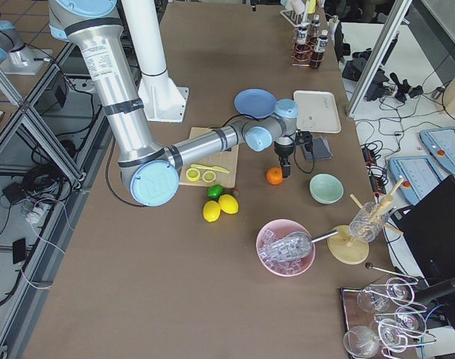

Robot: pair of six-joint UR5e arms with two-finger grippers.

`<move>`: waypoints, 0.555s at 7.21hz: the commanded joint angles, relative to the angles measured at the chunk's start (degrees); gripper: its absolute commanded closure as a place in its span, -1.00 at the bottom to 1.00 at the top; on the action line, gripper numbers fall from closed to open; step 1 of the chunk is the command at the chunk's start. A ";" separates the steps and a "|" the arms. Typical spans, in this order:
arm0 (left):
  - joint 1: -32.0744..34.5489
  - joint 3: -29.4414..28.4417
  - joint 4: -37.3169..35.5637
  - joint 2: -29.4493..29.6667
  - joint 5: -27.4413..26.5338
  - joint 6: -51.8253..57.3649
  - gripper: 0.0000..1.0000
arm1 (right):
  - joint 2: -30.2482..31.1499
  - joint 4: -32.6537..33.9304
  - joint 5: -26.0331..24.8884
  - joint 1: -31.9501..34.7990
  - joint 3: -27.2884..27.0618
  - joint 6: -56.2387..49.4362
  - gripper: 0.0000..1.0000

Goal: Pick orange to plate
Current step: 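Release the plate and withdraw the left gripper while the right gripper reaches toward the orange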

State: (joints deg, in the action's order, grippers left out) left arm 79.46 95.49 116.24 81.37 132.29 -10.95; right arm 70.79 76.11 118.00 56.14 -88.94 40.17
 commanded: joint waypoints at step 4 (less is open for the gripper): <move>0.35 0.05 -1.63 -0.07 0.33 0.93 -0.99 | 0.05 -8.40 -0.23 -2.97 5.69 3.07 -0.98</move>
State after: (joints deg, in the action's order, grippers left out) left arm 79.74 95.47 114.57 81.35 132.35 -9.96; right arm 70.82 71.09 117.82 53.44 -85.70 43.02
